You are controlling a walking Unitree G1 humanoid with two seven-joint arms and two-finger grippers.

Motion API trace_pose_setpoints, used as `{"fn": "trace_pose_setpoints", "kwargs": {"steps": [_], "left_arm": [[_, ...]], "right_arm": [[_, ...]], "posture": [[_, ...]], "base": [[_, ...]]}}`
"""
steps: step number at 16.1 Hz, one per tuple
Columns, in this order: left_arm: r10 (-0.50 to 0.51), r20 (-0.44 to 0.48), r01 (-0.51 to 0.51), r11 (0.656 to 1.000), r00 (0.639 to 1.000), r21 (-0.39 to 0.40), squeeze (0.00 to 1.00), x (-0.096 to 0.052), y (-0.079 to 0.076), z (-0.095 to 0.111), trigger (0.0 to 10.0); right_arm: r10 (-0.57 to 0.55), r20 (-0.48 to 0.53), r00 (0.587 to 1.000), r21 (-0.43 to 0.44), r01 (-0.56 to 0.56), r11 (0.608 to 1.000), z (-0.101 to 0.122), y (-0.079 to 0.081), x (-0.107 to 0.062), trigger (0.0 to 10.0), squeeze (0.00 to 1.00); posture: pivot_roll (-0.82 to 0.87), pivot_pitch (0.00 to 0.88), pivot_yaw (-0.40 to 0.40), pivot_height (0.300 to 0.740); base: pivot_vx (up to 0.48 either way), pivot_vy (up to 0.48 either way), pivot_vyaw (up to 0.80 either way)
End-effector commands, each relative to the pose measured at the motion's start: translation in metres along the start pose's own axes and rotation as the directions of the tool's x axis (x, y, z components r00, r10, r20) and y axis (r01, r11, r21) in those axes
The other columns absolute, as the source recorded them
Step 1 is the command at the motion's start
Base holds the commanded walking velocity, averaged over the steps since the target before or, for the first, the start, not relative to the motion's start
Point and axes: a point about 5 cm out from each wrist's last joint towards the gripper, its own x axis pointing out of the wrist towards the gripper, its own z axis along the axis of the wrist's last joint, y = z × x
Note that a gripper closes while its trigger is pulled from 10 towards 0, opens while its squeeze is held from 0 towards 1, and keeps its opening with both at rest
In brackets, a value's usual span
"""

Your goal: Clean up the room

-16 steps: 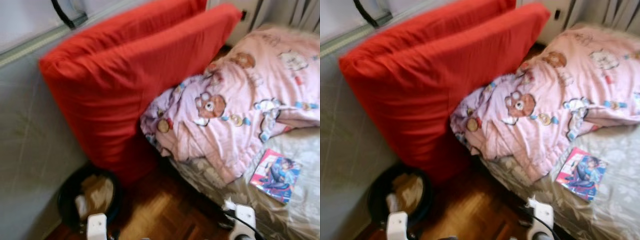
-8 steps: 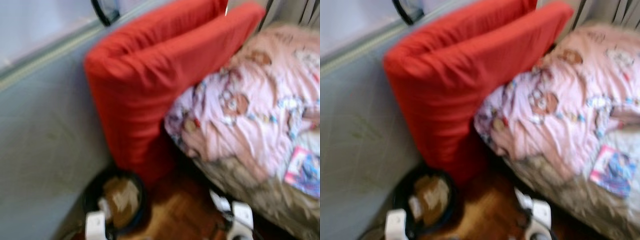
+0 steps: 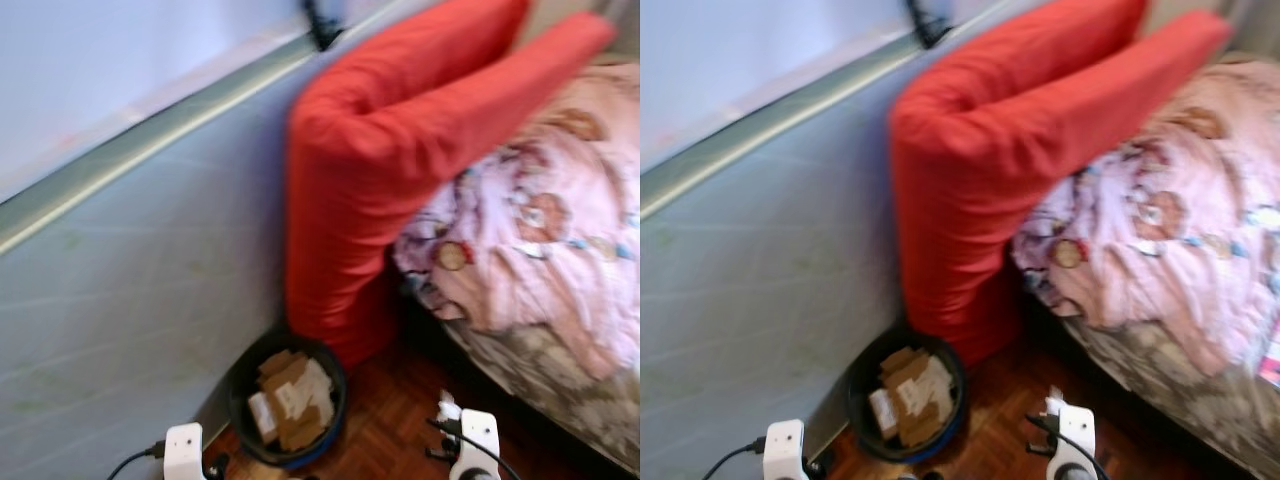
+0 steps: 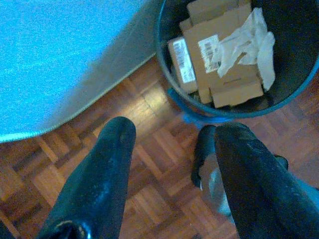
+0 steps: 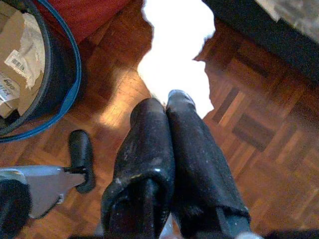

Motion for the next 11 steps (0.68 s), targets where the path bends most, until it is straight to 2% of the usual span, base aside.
{"fn": "trace_pose_setpoints", "kwargs": {"steps": [1,7,11], "left_arm": [[0.009,-0.041,-0.009,1.000,0.999,-0.003,0.00,-0.0035,0.0033,-0.0110,10.0],[0.007,-0.050,-0.007,1.000,0.999,-0.003,0.00,-0.0033,-0.0003,-0.0127,10.0],[0.006,-0.052,-0.007,1.000,0.999,-0.005,0.00,-0.0030,-0.0022,-0.0127,10.0]], "right_arm": [[0.003,-0.017,1.000,0.002,-0.003,1.000,-0.0060,0.0013,-0.0015,10.0,0.00],[0.009,-0.009,1.000,0.000,-0.010,1.000,-0.0048,0.0044,-0.0011,10.0,0.00],[0.012,-0.002,1.000,-0.002,-0.012,1.000,-0.0036,0.0049,-0.0009,10.0,0.00]], "posture": [[0.03,0.163,0.021,0.740],[0.03,0.162,0.020,0.740],[0.03,0.162,0.019,0.740]], "base": [[0.000,0.000,0.80],[0.000,0.000,0.80],[0.000,0.000,0.58]]}}
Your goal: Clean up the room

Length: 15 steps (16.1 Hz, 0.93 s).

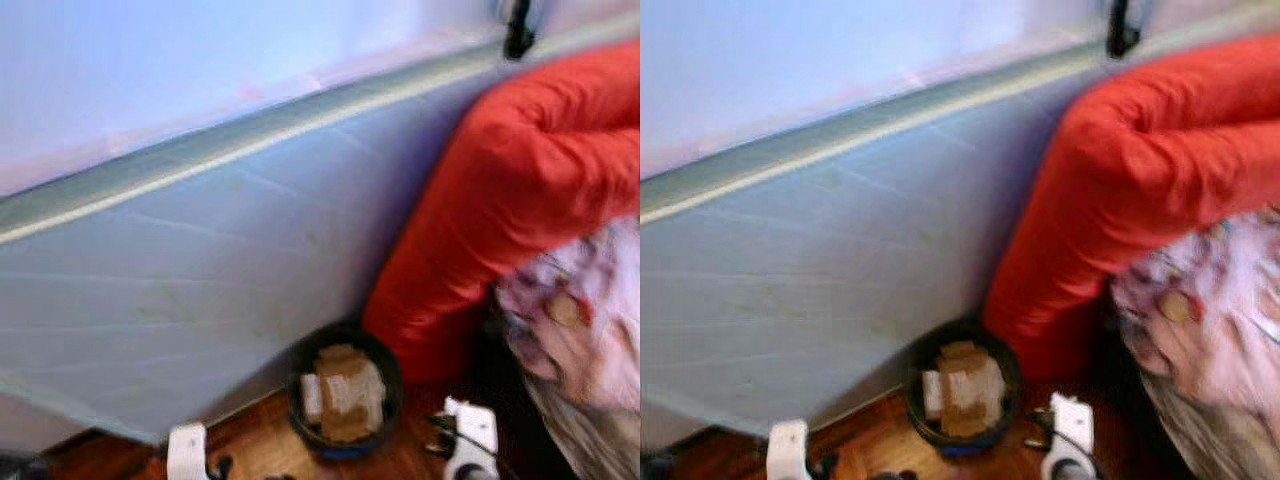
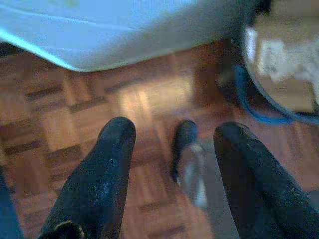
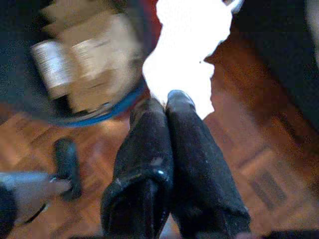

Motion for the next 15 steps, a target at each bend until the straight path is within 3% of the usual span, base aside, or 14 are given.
{"fn": "trace_pose_setpoints", "kwargs": {"steps": [1,5,13,15], "left_arm": [[0.007,-0.058,-0.007,1.000,0.998,-0.007,0.00,-0.0049,0.0000,-0.0168,10.0],[0.007,-0.060,-0.007,1.000,0.998,-0.010,0.00,-0.0046,-0.0004,-0.0165,10.0],[0.006,-0.058,-0.007,1.000,0.998,-0.017,0.00,-0.0058,0.0015,-0.0184,10.0],[0.009,-0.060,-0.010,1.000,0.998,-0.018,0.00,-0.0063,0.0026,-0.0193,10.0]], "right_arm": [[-0.015,-0.024,1.000,-0.008,0.015,1.000,-0.0075,-0.0065,-0.0026,10.0,0.00],[-0.012,-0.017,1.000,-0.010,0.012,1.000,-0.0064,-0.0066,-0.0024,10.0,0.00],[-0.006,-0.014,1.000,-0.014,0.006,1.000,-0.0044,-0.0066,-0.0018,10.0,0.00],[0.000,-0.013,1.000,-0.028,-0.001,1.000,-0.0045,-0.0063,-0.0018,10.0,0.00]], "posture": [[0.03,0.161,0.019,0.740],[0.03,0.158,0.016,0.740],[0.03,0.155,0.008,0.740],[0.03,0.155,0.008,0.740]], "base": [[0.000,0.000,0.55],[0.000,0.000,0.51],[0.000,0.000,0.00],[0.000,0.000,0.65]]}}
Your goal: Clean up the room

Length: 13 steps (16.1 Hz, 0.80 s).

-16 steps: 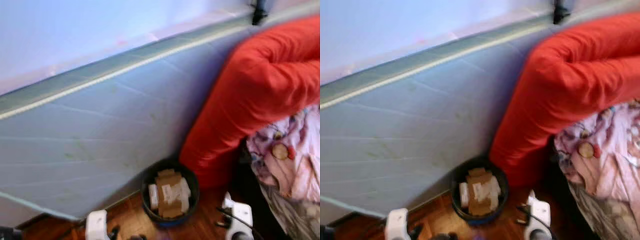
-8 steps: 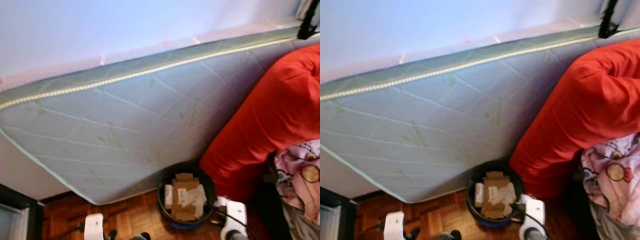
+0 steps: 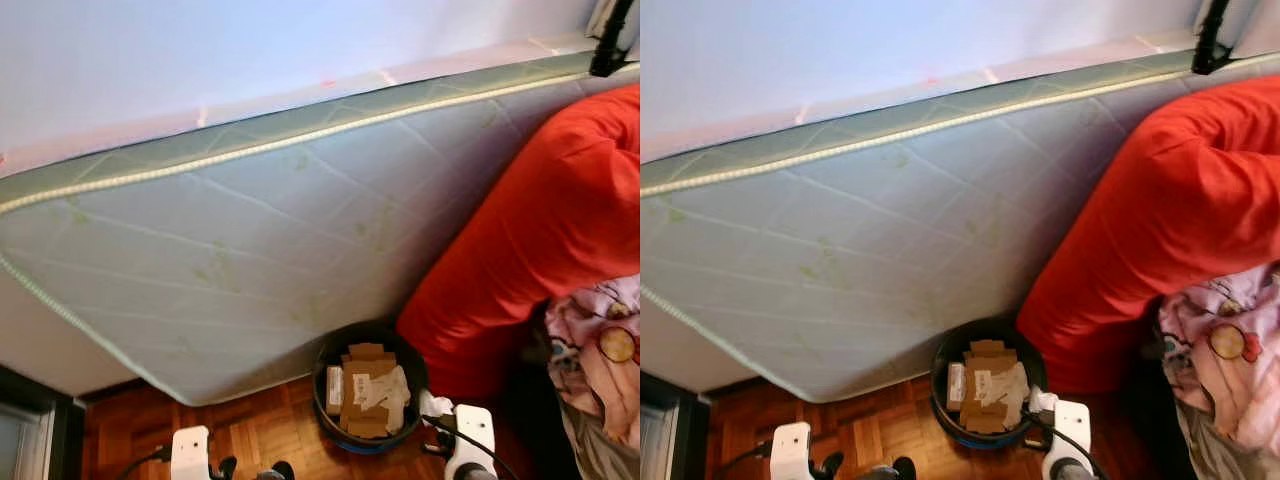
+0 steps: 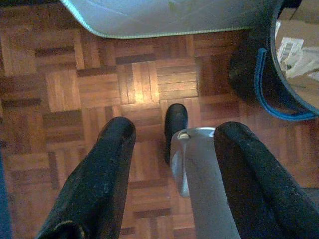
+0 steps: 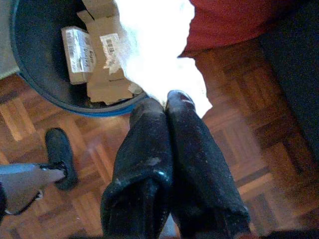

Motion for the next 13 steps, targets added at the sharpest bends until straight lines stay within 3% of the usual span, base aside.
{"fn": "trace_pose_setpoints", "kwargs": {"steps": [1,5,13], "left_arm": [[0.022,-0.042,-0.022,1.000,0.999,-0.001,0.00,-0.005,0.008,-0.012,10.0],[0.023,-0.040,-0.023,1.000,0.999,-0.001,0.00,-0.005,0.009,-0.012,10.0],[0.029,-0.042,-0.029,1.000,0.999,-0.007,0.00,-0.007,0.020,-0.014,10.0]], "right_arm": [[0.005,-0.013,1.000,-0.008,-0.005,1.000,-0.004,0.001,-0.001,10.0,0.00],[0.004,-0.017,1.000,-0.003,-0.004,1.000,-0.005,0.000,-0.001,10.0,0.00],[-0.004,-0.019,1.000,0.023,0.005,1.000,-0.005,0.000,-0.001,10.0,0.00]], "posture": [[0.03,0.159,0.008,0.740],[0.03,0.159,0.009,0.740],[0.03,0.159,0.007,0.740]], "base": [[0.000,0.000,0.80],[0.000,0.000,0.76],[0.000,0.000,0.00]]}}
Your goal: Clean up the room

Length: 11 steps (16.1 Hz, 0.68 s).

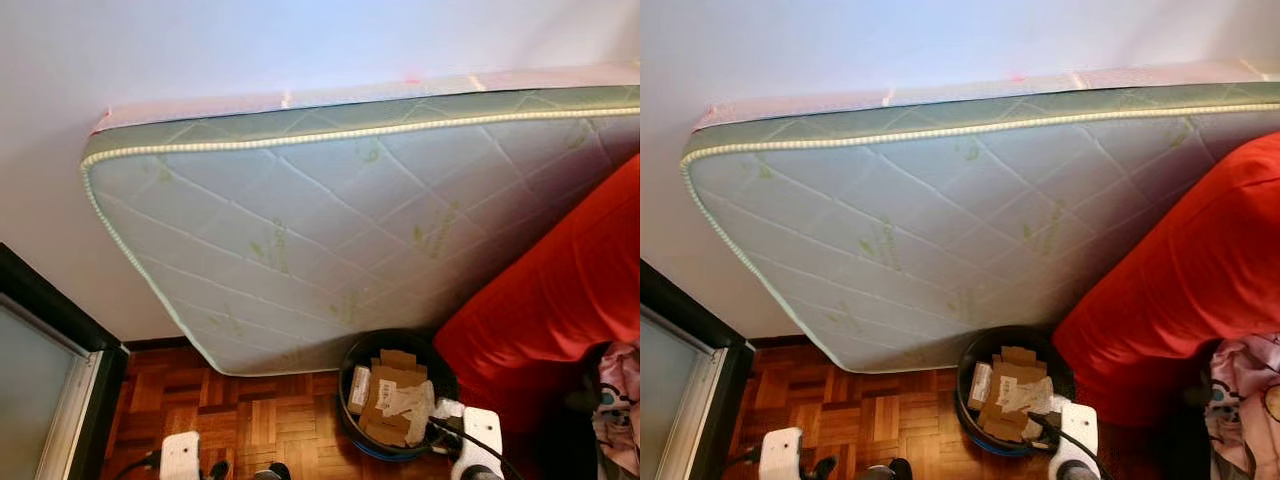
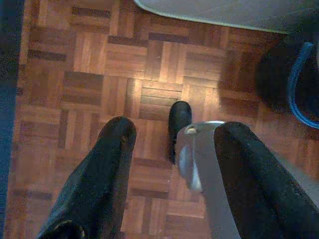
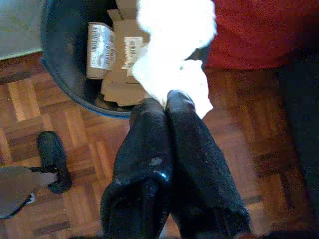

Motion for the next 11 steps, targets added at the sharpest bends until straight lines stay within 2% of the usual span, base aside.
{"fn": "trace_pose_setpoints", "kwargs": {"steps": [1,6,11], "left_arm": [[0.008,-0.033,-0.008,1.000,0.999,-0.002,0.00,-0.0032,0.0037,-0.0096,10.0],[0.005,-0.054,-0.005,1.000,0.999,-0.006,0.00,-0.0039,-0.0004,-0.0146,10.0],[0.004,-0.063,-0.005,1.000,0.998,-0.018,0.00,-0.0055,0.0020,-0.0179,10.0]], "right_arm": [[-0.003,-0.021,1.000,0.016,0.003,1.000,-0.0059,0.0010,-0.0013,10.0,0.00],[-0.003,-0.025,1.000,0.020,0.004,1.000,-0.0069,0.0000,-0.0017,10.0,0.00],[-0.004,-0.030,1.000,0.020,0.005,1.000,-0.0078,-0.0011,-0.0019,10.0,0.00]], "posture": [[0.03,0.159,0.006,0.740],[0.03,0.158,0.006,0.740],[0.03,0.156,0.007,0.740]], "base": [[0.000,0.000,0.00],[0.000,0.000,0.00],[0.000,0.000,0.00]]}}
